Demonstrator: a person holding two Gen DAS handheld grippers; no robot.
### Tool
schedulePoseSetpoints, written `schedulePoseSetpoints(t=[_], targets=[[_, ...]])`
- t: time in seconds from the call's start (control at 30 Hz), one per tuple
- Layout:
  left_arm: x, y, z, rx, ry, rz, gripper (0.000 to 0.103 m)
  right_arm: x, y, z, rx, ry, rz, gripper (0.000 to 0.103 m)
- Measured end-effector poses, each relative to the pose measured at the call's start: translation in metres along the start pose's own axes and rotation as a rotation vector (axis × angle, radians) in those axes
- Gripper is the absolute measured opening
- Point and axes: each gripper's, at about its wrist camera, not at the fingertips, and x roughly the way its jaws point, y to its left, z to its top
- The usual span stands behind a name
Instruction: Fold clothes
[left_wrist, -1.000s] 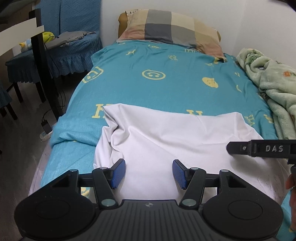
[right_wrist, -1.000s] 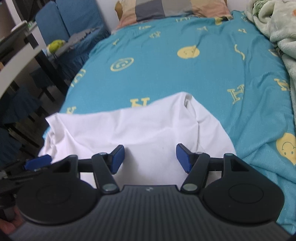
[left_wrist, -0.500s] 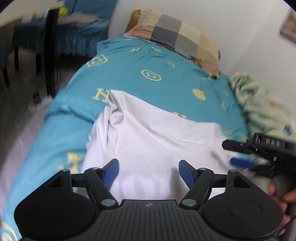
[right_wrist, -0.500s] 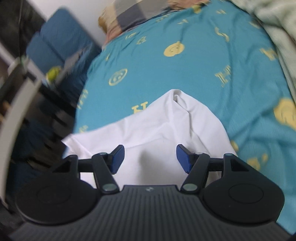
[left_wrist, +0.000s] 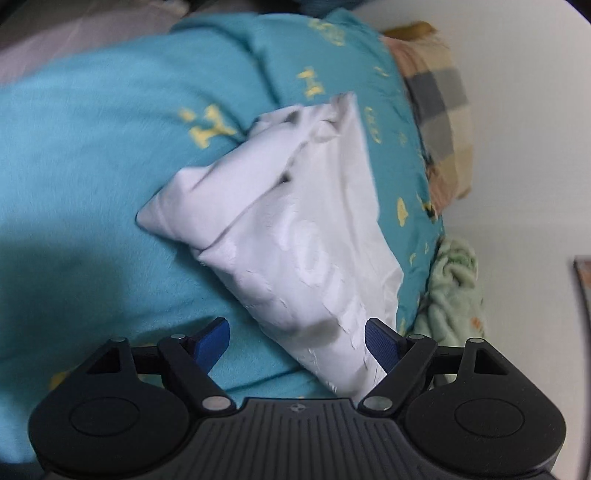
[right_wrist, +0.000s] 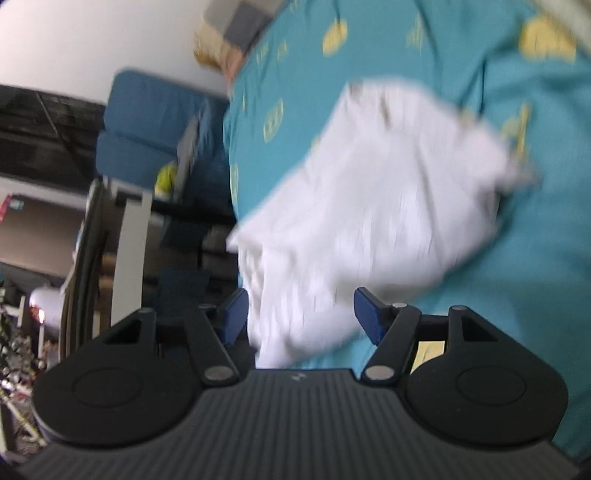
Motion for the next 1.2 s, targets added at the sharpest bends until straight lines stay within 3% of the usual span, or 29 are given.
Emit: schedulePoseSetpoints(t=[0.1,0.2,0.33,0.43,0.67,1.0,1.1,1.2], targets=[[0.012,0.013,0.006,-0.079,-0.021,-0.013,0.069,0.029,-0.003,-0.018,0.053,0.128,0.046,0.066],[0.013,0.012,0.011,-0.094,-0.050,-0.061,0.055,0.049,-0.008,-0.026,0.119,0.188,0.078,0.066],[0.013,0.004,0.013,-0.060,-0.069,-0.069,0.026,0.061,-0.022,-0.018,0.240,0.154,0.096,0.066],[0.011,-0.005,0.013,-0.022,-0.077,-0.095,0.018,0.061,-0.033,-0.012,0.294,0.102,0.087,0.066],[0.002,-0.029,0.007,0.062,-0.085,-0.156,0.015,0.050,-0.048,-0.003,0.393,-0.017,0.110,0.066],[0.004,-0.035,0.022,0.054,-0.077,-0.175,0.014,0.017,-0.076,0.012,0.490,-0.214,0.011,0.066],[0.004,-0.035,0.024,0.052,-0.075,-0.174,0.014,0.017,-0.075,0.013,0.464,-0.241,-0.002,0.057],[0.005,-0.035,0.024,0.052,-0.071,-0.174,0.014,0.018,-0.069,0.014,0.425,-0.258,-0.019,0.038]])
